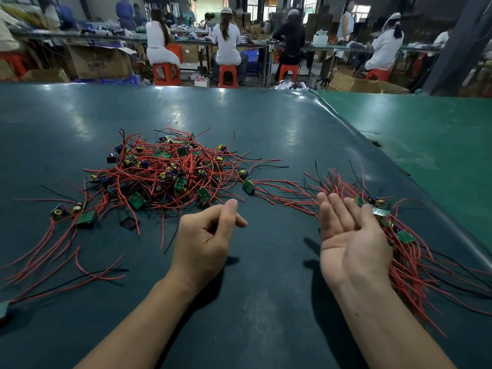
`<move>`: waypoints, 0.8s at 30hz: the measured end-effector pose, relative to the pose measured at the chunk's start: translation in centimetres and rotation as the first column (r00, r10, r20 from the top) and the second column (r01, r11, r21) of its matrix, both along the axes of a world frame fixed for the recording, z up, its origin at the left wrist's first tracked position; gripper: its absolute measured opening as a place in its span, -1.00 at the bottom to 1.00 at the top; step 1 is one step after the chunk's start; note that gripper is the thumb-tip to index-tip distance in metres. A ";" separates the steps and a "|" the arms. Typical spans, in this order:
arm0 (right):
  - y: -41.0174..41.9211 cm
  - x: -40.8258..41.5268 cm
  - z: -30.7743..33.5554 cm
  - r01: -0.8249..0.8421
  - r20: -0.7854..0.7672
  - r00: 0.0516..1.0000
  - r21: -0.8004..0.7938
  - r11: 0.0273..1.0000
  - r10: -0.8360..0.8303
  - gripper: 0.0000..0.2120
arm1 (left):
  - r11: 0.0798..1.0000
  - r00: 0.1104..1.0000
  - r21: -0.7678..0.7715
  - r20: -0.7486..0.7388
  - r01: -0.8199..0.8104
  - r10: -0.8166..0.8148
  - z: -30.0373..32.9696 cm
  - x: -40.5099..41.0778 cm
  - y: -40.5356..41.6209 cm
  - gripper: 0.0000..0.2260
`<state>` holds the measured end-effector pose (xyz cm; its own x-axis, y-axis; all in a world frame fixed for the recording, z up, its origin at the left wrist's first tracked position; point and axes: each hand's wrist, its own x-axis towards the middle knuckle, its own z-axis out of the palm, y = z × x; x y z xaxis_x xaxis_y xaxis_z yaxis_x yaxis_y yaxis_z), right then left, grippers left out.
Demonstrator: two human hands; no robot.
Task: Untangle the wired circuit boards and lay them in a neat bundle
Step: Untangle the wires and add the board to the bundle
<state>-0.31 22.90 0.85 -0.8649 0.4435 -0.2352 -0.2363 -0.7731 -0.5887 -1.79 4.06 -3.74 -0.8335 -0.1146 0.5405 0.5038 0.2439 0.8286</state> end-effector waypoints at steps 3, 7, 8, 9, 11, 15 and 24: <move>-0.3 0.1 0.0 -0.154 0.062 0.988 0.232 0.960 0.143 -0.73 | 0.998 1.000 -0.068 0.012 -0.011 0.012 -0.1 -0.2 0.0 -0.63; -1.3 0.3 -0.4 -0.135 0.029 0.989 0.587 0.798 0.146 -0.76 | 0.998 0.999 -0.061 0.039 -0.035 0.037 0.1 -0.3 0.0 -0.61; -1.6 0.4 -0.5 -0.089 -0.015 0.990 0.688 0.720 0.137 -0.77 | 0.997 0.998 -0.060 0.048 -0.040 0.043 0.2 -0.4 0.0 -0.60; -1.8 0.5 -0.6 -0.054 -0.044 0.989 0.782 0.621 0.142 -0.79 | 0.997 0.998 -0.058 0.049 -0.045 0.048 0.3 -0.4 0.0 -0.60; -2.4 0.0 -0.4 -0.053 -0.021 0.983 0.919 0.390 0.183 -0.83 | 0.997 0.997 -0.059 0.042 -0.055 0.057 0.4 -0.4 0.1 -0.59; -4.0 -4.4 0.7 -0.191 0.270 0.938 0.925 -0.327 0.216 -0.83 | 0.995 0.996 -0.078 0.048 -0.067 0.071 0.4 -0.5 0.1 -0.61; -7.4 -11.7 -1.2 -0.259 0.328 0.943 0.630 -0.732 -0.051 -0.83 | 0.995 0.994 -0.047 0.044 -0.093 0.095 0.5 -0.7 0.0 -0.63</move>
<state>-11.96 15.48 -0.32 -0.9795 -0.1208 0.1611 -0.1454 0.9778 -0.1508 -2.53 4.04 -3.20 -0.8441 -0.1703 0.5085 0.4386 0.3263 0.8374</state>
